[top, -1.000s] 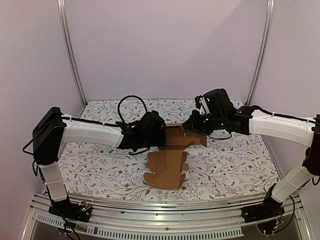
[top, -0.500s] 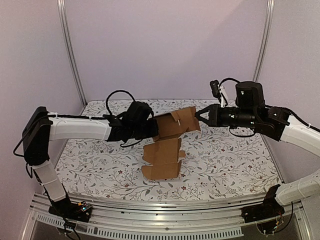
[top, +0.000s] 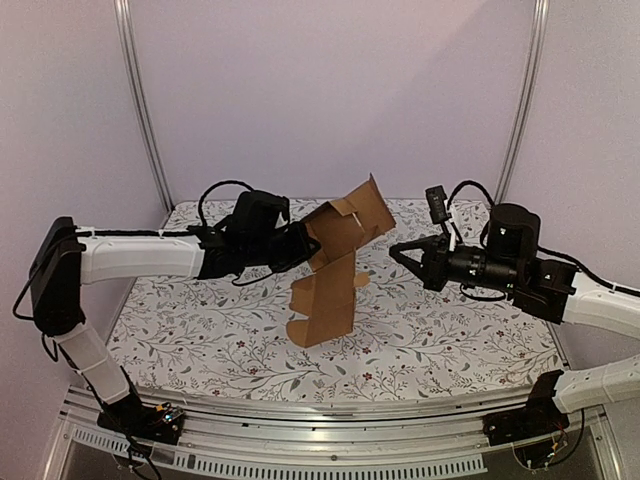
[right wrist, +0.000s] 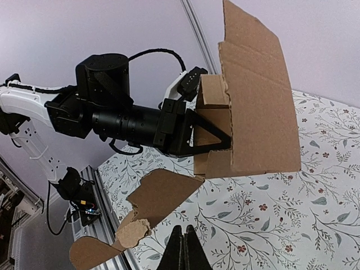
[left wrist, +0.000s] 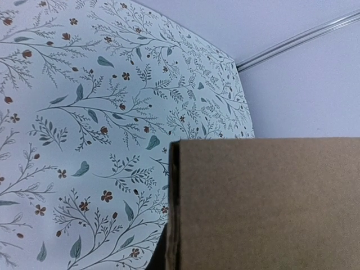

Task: Fold the paper box

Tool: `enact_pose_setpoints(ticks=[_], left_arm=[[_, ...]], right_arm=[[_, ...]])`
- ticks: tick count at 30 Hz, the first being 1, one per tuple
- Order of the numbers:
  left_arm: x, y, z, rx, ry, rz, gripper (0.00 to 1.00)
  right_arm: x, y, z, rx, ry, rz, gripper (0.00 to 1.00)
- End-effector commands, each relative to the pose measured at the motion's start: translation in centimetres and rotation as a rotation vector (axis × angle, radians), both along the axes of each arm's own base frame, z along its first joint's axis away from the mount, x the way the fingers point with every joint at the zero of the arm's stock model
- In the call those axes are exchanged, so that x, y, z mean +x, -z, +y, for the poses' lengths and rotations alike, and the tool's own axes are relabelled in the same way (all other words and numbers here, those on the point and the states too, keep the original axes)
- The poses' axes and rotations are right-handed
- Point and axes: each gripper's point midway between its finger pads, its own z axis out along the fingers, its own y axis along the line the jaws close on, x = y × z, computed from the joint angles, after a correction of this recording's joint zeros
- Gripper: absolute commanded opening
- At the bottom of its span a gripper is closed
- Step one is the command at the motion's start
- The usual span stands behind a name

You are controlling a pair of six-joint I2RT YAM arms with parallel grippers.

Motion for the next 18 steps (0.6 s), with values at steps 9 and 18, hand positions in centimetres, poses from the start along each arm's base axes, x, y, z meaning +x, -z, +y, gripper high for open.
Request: enact_pose_setpoints(ticks=[9, 18], left_arm=[[-1.4, -3.3, -1.2, -0.168, 0.089, 0.013, 0.00], [-1.9, -4.1, -1.4, -0.178, 0.119, -0.003, 0.00]], right_arm=[[2.7, -3.4, 3.2, 0.142, 0.059, -0.152, 0.00], [3.8, -4.3, 3.6, 0.162, 0.101, -0.176, 0.00]])
